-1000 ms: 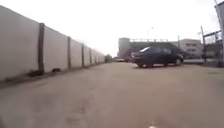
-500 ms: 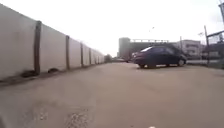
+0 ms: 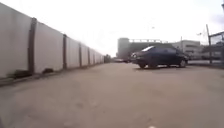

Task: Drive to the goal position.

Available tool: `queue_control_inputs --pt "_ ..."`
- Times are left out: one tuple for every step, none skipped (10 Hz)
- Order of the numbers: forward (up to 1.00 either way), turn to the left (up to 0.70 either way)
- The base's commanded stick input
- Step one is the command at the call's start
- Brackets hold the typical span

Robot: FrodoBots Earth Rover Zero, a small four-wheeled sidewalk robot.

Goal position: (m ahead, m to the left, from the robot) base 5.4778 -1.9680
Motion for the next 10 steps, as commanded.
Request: queue_control_inputs --pt "0.7 0.01" --pt "0.7 0.01" --pt "0.7 0.01" --pt "0.7 0.01" --pt "0.7 0.01" --pt "0.7 0.01" --pt "0.7 0.01" --pt "0.7 0.01" --pt "0.7 0.01" --pt "0.7 0.01"
